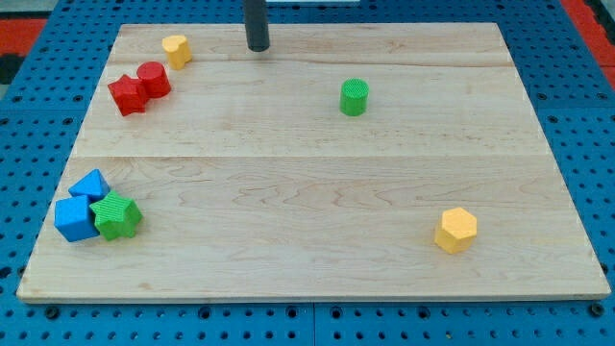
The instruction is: Put your hand to the bottom of the green star
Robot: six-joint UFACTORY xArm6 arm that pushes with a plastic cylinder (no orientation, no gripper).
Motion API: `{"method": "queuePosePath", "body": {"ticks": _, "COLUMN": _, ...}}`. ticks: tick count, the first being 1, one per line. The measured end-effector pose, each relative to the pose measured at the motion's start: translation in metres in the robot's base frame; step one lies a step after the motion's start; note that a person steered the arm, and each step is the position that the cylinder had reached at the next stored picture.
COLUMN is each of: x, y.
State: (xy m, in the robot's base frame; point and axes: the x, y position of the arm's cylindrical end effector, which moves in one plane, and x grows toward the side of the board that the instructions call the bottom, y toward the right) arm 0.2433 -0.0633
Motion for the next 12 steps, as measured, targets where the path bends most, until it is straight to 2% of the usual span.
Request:
{"method": "queuePosePath", "body": {"ticks": 2, "x": 0.002, "y": 0.003}}
{"method": "queuePosePath", "body": {"ticks": 3, "x": 0.026, "y": 0.005}}
{"method": "queuePosePath", "body": {"ticks": 6, "x": 0.236, "y": 0.012}}
{"method": "queuePosePath", "body": {"ticks": 7, "x": 0.31, "y": -0.009}}
{"method": "queuePosePath", "body": {"ticks": 8, "x": 0.351, "y": -0.053}}
{"method": "queuePosePath", "body": {"ticks": 9, "x": 0.354, "y": -0.096}}
{"method": "queuePosePath", "body": {"ticks": 10, "x": 0.33, "y": -0.113}}
{"method": "queuePosePath", "body": {"ticks": 12, "x": 0.338, "y": -0.135}}
